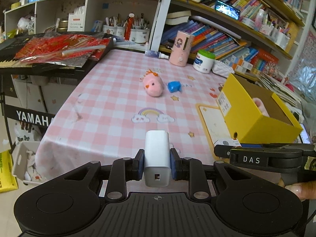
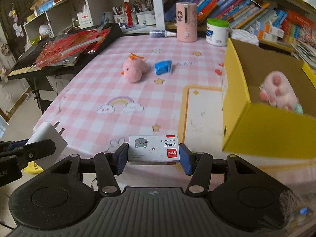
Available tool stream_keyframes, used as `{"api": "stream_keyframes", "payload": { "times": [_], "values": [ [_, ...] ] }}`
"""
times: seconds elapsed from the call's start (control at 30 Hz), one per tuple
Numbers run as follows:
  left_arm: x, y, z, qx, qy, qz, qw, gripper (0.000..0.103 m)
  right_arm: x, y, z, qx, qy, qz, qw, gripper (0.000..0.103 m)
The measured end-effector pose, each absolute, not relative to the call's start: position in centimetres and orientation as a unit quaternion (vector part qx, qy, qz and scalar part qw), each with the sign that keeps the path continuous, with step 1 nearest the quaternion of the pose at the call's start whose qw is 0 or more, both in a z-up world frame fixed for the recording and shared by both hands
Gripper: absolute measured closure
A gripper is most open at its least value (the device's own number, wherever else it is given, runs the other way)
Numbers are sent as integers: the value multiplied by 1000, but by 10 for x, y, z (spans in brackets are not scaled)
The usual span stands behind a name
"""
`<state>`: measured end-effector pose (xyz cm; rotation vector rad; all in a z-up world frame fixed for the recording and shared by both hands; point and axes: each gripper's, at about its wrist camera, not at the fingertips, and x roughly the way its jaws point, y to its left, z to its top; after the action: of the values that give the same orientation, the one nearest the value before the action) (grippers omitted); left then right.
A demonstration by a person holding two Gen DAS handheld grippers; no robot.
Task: Organize objects
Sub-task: 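Lift the charger and card box and carry them toward the yellow box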
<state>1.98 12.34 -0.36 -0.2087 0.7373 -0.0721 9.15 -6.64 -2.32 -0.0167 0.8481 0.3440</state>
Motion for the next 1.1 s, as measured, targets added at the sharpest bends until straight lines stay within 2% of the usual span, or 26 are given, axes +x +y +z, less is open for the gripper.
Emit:
{"api": "stream_keyframes", "payload": {
  "times": [0.53, 1.1],
  "values": [
    [-26, 110, -9, -81, 373, -74, 921, 79, 22, -86, -34, 22, 419, 133, 898, 52],
    [-21, 59, -9, -50, 376, -171, 909, 79, -13, -140, -32, 55, 421, 39, 904, 52]
  ]
}}
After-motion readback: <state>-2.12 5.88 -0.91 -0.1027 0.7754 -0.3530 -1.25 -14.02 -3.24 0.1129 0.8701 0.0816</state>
